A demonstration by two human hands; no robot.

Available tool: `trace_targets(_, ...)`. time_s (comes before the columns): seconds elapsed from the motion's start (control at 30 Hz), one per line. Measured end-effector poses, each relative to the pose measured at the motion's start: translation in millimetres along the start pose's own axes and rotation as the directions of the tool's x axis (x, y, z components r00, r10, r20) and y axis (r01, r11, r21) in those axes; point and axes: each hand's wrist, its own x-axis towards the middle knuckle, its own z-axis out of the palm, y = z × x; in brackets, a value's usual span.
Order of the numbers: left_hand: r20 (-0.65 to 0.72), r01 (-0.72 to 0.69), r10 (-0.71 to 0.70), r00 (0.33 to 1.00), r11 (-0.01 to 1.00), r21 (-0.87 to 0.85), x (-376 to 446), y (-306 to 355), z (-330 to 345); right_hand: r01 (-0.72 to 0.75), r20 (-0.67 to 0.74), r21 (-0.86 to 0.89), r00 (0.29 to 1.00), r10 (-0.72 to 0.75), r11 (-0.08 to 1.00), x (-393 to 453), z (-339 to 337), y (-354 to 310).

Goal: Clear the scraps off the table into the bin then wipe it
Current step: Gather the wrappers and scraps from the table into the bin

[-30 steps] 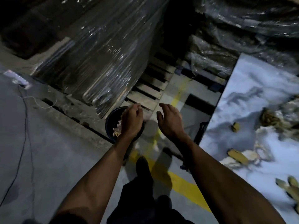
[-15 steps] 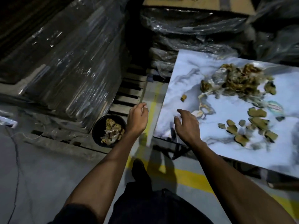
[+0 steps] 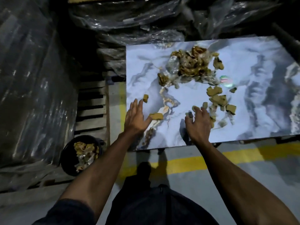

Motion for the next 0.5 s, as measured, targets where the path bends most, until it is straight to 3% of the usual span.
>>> trace_targets(0.13,0.16,-0.118,0.095,0.982,0.983,0.139,37,-5,1,-0.192,-0.124,-0.061,0.975,0.183,0.98,17,5,8)
trace_targets(0.27,0.242,-0.251,0.178,0.954,0.915,0.316,62,-14,3,-0.282,-0.072,-0.07,0.958,0.277,0.957,31,16,8)
trace_targets(0.37,0.252,-0.371,0.293,0.922,0.856,0.361,77,-16,9,-0.271,-0.052,-0.139,0.963,0.266,0.952,39,32,1)
trace_targets(0.5,0.251,-0.37,0.29,0.923,0.847,0.382,97,-2,23,-0.253,0.011,-0.211,0.965,0.261,0.944,58,50,-11)
